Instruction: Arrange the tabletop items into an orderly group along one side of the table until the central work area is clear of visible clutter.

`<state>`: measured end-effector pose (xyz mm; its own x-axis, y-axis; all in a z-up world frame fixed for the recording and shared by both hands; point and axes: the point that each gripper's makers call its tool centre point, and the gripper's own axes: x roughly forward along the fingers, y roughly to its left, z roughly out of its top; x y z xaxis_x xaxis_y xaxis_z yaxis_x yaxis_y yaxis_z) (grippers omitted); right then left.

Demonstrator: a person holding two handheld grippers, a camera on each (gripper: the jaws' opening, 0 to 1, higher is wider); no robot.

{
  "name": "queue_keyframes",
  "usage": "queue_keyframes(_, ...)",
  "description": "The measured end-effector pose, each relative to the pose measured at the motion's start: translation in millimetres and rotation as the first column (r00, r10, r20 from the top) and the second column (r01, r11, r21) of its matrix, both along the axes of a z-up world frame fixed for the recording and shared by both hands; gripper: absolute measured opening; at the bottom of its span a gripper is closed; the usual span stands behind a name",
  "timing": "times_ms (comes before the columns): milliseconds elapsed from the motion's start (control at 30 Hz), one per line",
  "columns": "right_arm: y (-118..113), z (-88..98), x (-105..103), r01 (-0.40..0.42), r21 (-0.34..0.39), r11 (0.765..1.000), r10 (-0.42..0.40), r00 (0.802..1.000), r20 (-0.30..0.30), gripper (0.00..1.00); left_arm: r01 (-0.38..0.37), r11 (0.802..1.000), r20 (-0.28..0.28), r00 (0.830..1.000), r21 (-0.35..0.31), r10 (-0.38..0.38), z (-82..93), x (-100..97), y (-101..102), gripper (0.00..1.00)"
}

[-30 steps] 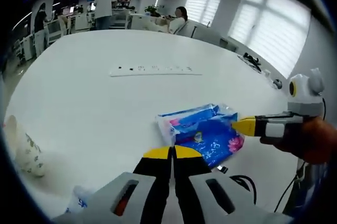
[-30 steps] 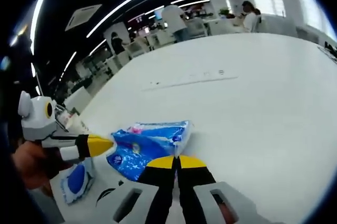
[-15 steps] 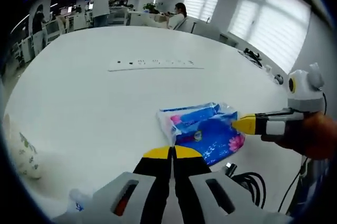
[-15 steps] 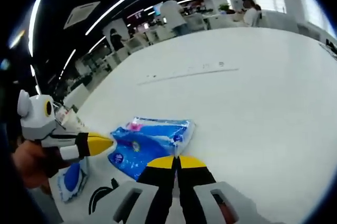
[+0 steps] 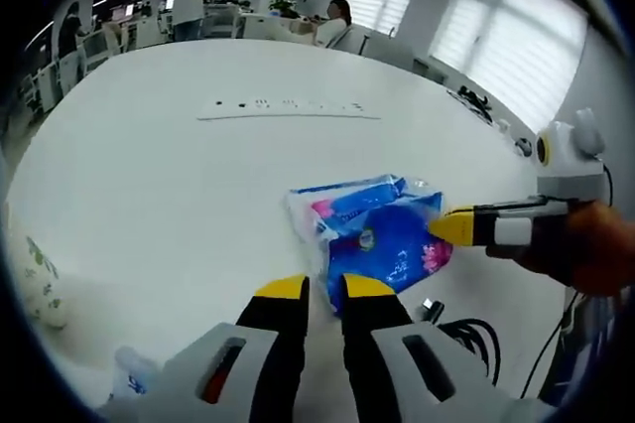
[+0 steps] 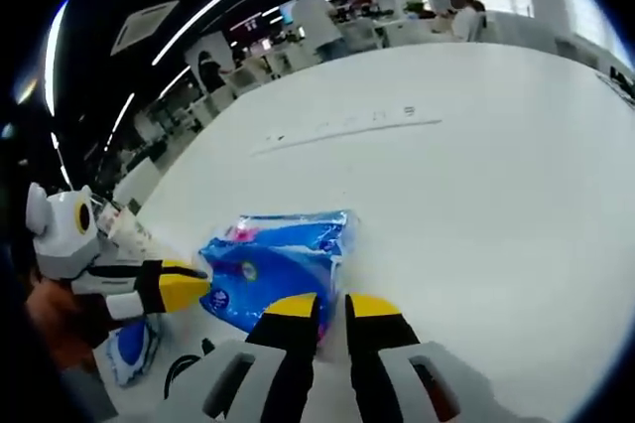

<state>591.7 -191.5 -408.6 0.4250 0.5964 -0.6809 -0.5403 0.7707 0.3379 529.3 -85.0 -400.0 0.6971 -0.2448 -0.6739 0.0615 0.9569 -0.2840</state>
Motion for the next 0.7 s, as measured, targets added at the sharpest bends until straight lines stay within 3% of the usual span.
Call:
queue_keyframes(200,-4,6.0,-10,0.016,0.003,1.0,-0.016,1.0,-0.002,0.12,-0.005,1.0,0.009,1.0,-0.005,0.005,6.2,-0.5,0,0.14)
queue_keyframes(467,-5,9.0,-3,0.018,0.008,1.0,-0.018,1.0,0.01,0.14,-0.01,1.0,0.026,1.0,-0.016,0.011,17.8,-3.8,0,0.15)
queue_keyframes(700,0,23.9,-7,0.021,0.025,0.999,-0.021,0.999,0.027,0.14,-0.028,0.999,0.035,0.999,-0.02,0.028,24.8,-10.9,7,0.15)
